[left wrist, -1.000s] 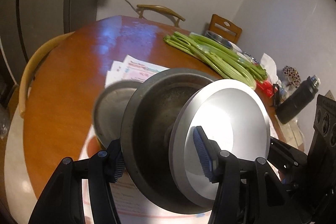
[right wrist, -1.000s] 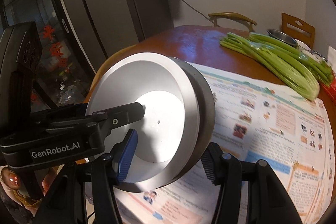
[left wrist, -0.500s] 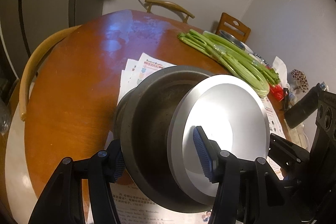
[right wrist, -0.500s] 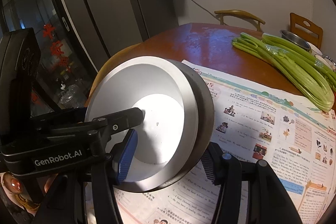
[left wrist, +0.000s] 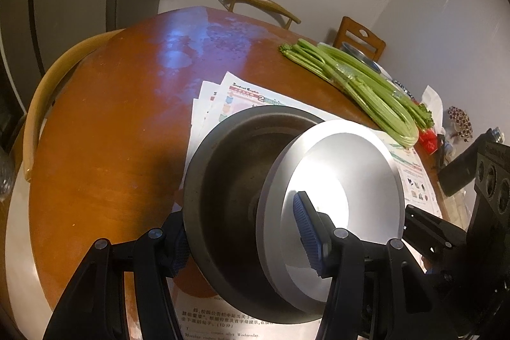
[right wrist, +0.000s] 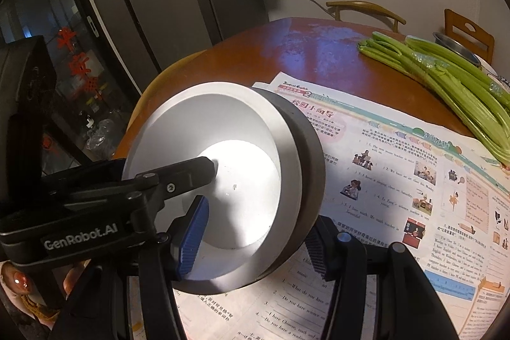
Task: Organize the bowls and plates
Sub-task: 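Lift the steel bowl with the left tool and carry it over the plate stack, then lower the steel bowl onto the steel tray and open the left tool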
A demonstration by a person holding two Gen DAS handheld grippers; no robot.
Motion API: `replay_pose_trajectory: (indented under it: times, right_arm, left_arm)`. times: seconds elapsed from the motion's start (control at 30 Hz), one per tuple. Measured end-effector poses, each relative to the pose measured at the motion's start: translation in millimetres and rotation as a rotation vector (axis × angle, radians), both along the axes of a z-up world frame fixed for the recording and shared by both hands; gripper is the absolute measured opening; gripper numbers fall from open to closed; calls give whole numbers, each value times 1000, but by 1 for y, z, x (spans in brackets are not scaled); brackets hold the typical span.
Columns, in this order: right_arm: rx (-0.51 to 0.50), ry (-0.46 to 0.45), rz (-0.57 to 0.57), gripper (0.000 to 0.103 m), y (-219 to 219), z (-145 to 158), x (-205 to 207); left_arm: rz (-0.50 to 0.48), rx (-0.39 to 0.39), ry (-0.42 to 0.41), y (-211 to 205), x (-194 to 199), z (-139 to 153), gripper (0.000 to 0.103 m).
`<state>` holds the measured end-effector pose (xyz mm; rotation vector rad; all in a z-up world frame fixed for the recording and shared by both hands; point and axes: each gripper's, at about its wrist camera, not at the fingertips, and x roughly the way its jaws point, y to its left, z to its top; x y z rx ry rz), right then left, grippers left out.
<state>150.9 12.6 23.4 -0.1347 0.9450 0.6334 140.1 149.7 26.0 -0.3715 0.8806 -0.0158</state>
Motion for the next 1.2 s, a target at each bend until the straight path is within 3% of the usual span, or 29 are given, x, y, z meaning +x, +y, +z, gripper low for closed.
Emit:
replay_pose_trajectory:
  times: [0.6, 1.2]
  right_arm:
    - [-30, -15, -20, 57, 1, -6, 0]
    - [-82, -105, -47, 57, 0, 1, -4]
  left_arm:
    - [5, 22, -7, -3, -7, 2, 59]
    - [22, 69, -20, -3, -18, 10, 60]
